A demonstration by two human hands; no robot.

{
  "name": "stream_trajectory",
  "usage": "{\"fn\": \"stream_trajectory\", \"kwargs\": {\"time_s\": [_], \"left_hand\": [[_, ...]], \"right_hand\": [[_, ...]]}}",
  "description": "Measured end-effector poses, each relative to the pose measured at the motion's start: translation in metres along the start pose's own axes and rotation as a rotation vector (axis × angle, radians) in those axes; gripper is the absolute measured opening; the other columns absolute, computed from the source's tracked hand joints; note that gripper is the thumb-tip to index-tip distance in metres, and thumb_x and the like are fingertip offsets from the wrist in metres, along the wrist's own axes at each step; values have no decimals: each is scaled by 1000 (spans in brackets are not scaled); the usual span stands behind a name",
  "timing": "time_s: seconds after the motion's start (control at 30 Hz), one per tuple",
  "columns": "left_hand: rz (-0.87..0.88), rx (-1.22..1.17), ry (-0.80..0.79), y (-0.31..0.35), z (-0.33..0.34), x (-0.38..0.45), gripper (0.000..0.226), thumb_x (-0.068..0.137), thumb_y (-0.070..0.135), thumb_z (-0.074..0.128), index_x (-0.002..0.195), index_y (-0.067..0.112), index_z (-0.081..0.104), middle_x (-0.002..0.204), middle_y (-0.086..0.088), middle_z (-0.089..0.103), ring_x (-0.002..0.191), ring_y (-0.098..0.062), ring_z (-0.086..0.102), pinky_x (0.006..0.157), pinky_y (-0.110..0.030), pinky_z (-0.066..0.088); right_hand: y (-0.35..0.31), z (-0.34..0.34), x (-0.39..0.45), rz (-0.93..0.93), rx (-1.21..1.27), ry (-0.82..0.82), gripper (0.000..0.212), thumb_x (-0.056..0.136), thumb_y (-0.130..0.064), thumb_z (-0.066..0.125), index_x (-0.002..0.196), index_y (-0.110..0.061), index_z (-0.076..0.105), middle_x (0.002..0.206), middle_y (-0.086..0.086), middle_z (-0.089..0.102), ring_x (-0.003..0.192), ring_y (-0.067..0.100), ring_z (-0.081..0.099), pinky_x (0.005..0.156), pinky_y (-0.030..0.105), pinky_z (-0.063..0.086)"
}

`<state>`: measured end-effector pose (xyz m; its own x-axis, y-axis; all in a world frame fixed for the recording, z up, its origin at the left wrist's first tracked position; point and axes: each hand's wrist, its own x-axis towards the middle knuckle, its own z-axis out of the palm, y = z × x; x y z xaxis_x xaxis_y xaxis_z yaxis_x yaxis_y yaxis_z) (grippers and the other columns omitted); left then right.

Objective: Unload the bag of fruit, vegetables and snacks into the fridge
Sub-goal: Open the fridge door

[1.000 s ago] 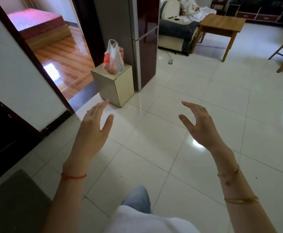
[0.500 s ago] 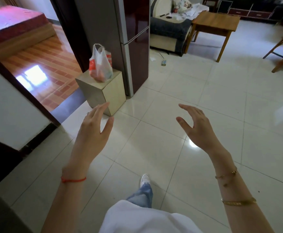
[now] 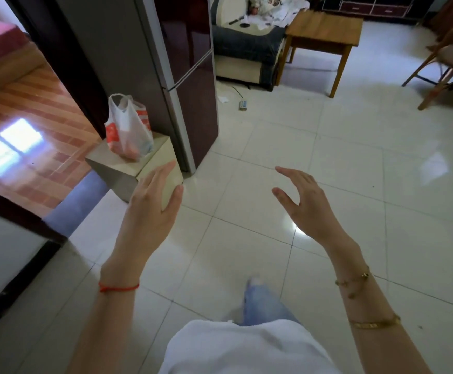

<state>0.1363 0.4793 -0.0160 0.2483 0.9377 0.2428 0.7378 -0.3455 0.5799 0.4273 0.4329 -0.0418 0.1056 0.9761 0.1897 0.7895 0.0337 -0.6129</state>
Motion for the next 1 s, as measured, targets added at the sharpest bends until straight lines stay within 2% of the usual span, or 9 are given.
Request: {"fn": "stream_trajectory", "kwargs": {"time_s": [0.17,0.27,0.37,0.47,0.57,0.7,0.87,1.0], "left_hand": [[-54,15,-2,-13,27,76,51,101,32,48,147,9,43,148,-13,51,136,-29,49,110,-44,44],[-103,24,24,-12,42,126,50,101,31,47,146,9,44,145,-15,53,132,-33,52,107,-45,44],[-150,20,61,-7,56,179,46,102,27,49,144,9,45,140,-16,55,117,-39,60,96,-44,50],[-172,10,118,-1,65,229,44,101,25,51,142,10,47,137,-16,57,119,-32,59,93,-38,51],[-207,34,174,4,70,268,45,100,26,51,143,10,47,138,-16,58,119,-35,60,92,-46,55],[-290,61,217,-3,77,309,45,100,24,55,141,6,50,139,-17,59,122,-37,59,91,-36,50],[-356,76,230,-26,82,353,53,96,38,48,134,3,56,139,-15,59,129,-32,57,96,-27,43],[-391,46,270,-48,86,394,47,98,26,53,142,9,50,142,-14,55,118,-30,60,87,-16,44]], "right_hand": [[32,8,84,0,1,-45,48,98,-33,54,142,-16,47,143,-1,52,136,16,41,109,23,27],[52,7,145,-32,14,-48,48,97,-32,54,141,-16,48,142,-1,53,135,16,42,110,24,30],[69,2,211,-78,17,-59,47,97,-32,55,140,-15,49,140,0,54,133,16,43,110,25,31],[81,-4,275,-121,25,-72,46,97,-31,56,140,-15,50,138,-1,55,133,16,44,108,23,30],[87,-3,331,-161,23,-102,46,97,-32,56,140,-17,49,139,-3,54,133,13,43,107,20,27],[89,5,392,-210,27,-159,46,97,-33,55,141,-20,47,141,-4,53,134,10,40,106,18,24],[90,26,460,-258,47,-212,45,97,-30,56,141,-20,48,140,-3,53,133,12,41,106,19,26],[88,49,512,-278,50,-243,47,97,-34,54,141,-19,48,140,-1,53,133,15,43,107,21,28]]}}
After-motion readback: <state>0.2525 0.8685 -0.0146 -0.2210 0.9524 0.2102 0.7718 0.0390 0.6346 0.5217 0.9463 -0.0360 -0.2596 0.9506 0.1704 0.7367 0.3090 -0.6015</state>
